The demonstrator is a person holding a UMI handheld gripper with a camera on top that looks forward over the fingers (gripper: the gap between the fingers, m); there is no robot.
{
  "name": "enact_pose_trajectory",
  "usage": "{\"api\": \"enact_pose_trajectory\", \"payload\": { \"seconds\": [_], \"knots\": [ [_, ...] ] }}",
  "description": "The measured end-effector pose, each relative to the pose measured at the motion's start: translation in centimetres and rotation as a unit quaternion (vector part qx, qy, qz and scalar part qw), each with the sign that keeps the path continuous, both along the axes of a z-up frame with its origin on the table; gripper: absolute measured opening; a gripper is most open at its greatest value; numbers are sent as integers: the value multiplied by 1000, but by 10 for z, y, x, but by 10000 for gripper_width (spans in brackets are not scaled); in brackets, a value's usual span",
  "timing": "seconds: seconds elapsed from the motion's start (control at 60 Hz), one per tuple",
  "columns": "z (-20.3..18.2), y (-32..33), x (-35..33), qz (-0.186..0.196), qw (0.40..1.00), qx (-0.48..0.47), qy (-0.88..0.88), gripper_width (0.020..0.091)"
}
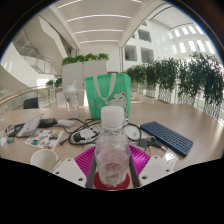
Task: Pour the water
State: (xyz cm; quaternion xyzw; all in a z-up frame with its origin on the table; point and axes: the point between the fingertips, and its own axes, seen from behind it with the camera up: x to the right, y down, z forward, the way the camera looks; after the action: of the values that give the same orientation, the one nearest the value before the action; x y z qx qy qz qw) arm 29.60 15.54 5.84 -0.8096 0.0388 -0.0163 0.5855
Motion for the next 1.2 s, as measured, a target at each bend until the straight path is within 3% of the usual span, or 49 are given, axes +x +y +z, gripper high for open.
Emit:
{"api": "enact_pose_trajectory", "payload": {
  "seconds": [0.05,0.133,0.15,0.417,0.717,0.967,1.2],
  "knots": [
    [-6,-5,1,-4,1000,-24,3,594],
    [-27,-22,23,-15,998,-65,14,846],
    [-26,-28,24,-18,997,-69,16,859],
    [38,-158,-36,-3,995,-100,-15,838],
    [144,-322,-212,38,993,-95,-66,842],
    [205,-407,-352,91,991,-87,-47,828],
    [233,-446,-375,105,989,-86,-50,830]
  ]
}}
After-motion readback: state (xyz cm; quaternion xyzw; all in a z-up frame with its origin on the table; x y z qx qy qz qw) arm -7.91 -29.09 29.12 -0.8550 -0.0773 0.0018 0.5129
